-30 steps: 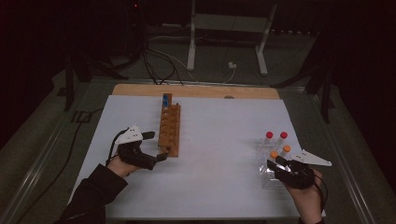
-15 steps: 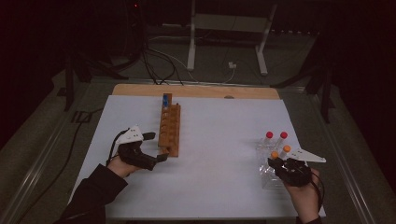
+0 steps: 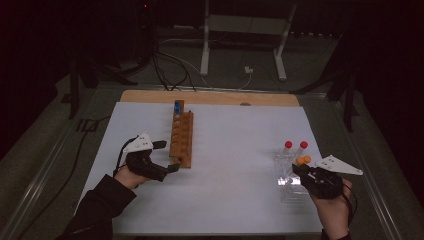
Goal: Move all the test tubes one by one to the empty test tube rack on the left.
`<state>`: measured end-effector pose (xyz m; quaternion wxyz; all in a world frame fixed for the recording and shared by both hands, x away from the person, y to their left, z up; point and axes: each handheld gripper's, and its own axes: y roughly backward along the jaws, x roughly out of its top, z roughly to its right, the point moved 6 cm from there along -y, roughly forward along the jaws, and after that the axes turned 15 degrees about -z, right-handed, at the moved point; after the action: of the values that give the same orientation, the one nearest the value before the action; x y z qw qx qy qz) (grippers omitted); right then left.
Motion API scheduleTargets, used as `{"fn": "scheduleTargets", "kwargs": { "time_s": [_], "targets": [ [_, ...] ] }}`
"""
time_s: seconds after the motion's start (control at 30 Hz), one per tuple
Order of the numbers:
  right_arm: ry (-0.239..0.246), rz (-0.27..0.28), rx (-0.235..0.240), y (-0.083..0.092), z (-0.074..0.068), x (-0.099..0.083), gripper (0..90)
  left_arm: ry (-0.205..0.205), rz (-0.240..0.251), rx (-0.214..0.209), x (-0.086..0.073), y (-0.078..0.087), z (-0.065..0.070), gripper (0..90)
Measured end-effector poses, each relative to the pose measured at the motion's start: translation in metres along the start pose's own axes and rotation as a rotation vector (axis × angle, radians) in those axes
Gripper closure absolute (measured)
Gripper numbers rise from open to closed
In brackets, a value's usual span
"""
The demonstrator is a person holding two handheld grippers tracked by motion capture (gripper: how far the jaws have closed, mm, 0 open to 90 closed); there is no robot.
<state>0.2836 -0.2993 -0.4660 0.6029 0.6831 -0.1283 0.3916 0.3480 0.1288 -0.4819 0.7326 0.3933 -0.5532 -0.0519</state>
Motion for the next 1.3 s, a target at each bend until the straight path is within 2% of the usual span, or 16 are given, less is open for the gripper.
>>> {"fn": "scheduleTargets", "kwargs": {
  "time_s": [0.17, 0.43, 0.87, 1.3],
  "targets": [
    [0.023, 0.028, -0.007, 0.012, -0.005, 0.009, 75.0, -0.012, -0.003, -0.008, 0.003, 0.000, 0.003, 2.1],
    [0.068, 0.061, 0.027, 0.019, -0.022, 0.024, 75.0, -0.028, -0.002, -0.033, 0.012, 0.001, 0.010, 2.1],
    [0.141, 0.034, 0.118, -0.005, -0.060, 0.033, 75.0, -0.076, -0.013, -0.092, 0.031, -0.007, 0.029, 2.1],
    [0.216, -0.004, 0.189, -0.028, -0.097, 0.035, 75.0, -0.140, -0.029, -0.156, 0.054, -0.024, 0.054, 2.2]
  ]
}}
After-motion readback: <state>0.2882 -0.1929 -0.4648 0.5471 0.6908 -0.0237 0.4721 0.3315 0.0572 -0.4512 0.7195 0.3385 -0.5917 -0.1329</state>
